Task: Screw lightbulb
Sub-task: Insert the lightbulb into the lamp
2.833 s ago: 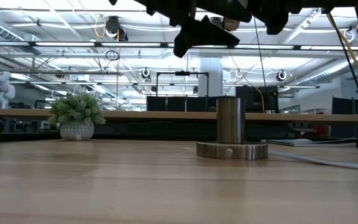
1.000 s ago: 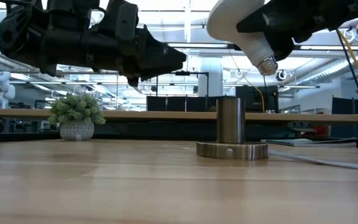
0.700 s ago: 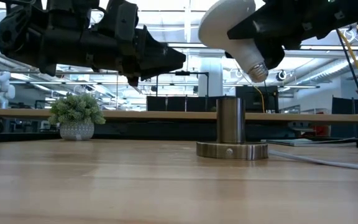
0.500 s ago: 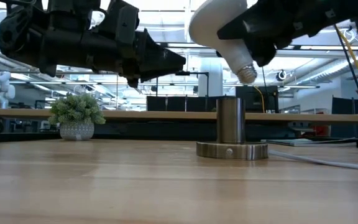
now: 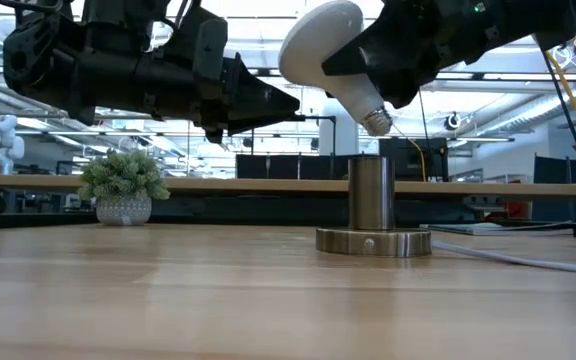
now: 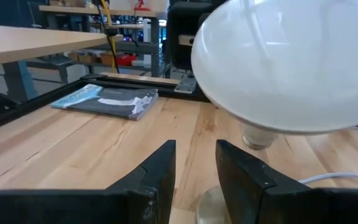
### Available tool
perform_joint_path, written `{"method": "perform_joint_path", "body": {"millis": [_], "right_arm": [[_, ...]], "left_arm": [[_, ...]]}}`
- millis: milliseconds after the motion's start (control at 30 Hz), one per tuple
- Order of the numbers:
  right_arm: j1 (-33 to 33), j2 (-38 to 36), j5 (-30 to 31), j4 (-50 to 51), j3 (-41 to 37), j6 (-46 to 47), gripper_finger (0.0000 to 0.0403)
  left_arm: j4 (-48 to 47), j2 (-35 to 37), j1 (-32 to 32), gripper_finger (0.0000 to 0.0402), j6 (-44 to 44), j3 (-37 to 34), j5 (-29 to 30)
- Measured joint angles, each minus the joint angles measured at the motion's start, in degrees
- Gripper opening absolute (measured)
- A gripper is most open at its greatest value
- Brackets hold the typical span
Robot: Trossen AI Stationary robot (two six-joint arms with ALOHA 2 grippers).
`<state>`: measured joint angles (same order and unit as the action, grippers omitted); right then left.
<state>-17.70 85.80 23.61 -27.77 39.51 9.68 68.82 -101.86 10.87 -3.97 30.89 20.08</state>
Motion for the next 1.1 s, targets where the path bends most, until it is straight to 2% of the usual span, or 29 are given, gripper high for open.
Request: {"method": "perform_joint_path", "body": {"millis": [200, 367, 833, 967, 1100], "right_arm": [[-0.4, 0.0, -1.2, 0.2, 0.0, 0.1, 0.0265], [-0.4, 0.0, -1.2, 0.4, 0.0, 0.1, 0.0265], [-0.4, 0.0, -1.3, 3.5, 0.0, 1.8, 0.0265], [-0.5, -0.4, -1.3, 4.1, 0.0, 3.5, 0.0265], [-1.1, -1.1, -1.0, 5.0, 0.0, 3.5, 0.0265]], "left_arm": [[0.4, 0.0, 0.0, 0.0117, -0.2, 0.0, 0.0], [4.2, 0.0, 0.5, 0.0117, -0.2, 0.3, 0.0], [4.1, 0.0, 0.0, 0.0117, -0.2, 2.8, -0.1], [3.1, 0.0, 0.0, 0.0117, -3.5, 2.8, -0.1], [-1.7, 0.0, 0.0, 0.0117, -8.8, 3.0, -0.4]]}}
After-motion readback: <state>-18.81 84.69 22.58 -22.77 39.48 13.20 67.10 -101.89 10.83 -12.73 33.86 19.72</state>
